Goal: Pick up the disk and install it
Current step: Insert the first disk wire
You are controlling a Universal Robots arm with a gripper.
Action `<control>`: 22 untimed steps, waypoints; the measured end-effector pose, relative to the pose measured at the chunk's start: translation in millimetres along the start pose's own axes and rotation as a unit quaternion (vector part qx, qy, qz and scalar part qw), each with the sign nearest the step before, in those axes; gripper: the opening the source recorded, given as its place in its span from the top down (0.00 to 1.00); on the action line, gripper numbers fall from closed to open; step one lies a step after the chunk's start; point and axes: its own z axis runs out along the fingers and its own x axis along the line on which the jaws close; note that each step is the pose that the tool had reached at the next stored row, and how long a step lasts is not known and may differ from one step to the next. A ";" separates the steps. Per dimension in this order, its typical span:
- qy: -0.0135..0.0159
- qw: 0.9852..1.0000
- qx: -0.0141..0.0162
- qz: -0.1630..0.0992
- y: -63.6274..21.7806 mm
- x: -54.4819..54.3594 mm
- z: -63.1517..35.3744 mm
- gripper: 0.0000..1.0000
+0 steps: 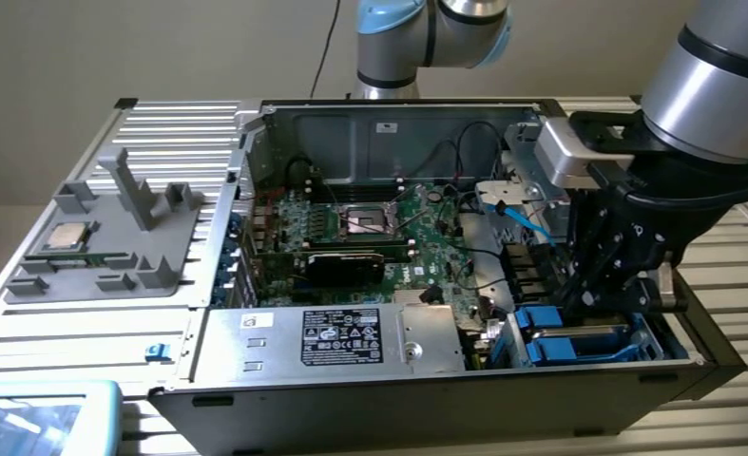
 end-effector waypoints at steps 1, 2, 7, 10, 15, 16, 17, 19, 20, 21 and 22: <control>0.000 1.000 0.000 0.000 0.0 0.0 0.3 0.84; 0.000 1.000 0.000 0.000 0.0 0.0 0.6 0.84; 0.000 1.000 0.000 0.000 -0.1 0.0 1.3 0.84; 0.000 1.000 0.000 0.000 -0.3 0.0 1.5 0.84; 0.000 1.000 0.000 0.000 -0.4 0.0 1.7 0.84; 0.000 1.000 0.000 0.000 -0.5 -0.1 1.7 0.84; 0.000 1.000 0.000 0.000 -0.5 0.0 1.7 0.84; 0.000 1.000 0.000 0.000 -0.6 -0.1 2.0 0.83; 0.000 1.000 0.000 0.000 -0.6 -0.2 2.0 0.77; 0.000 1.000 0.000 0.000 -0.6 -0.3 1.8 0.77; 0.001 1.000 0.000 0.000 -0.5 -0.4 1.1 0.77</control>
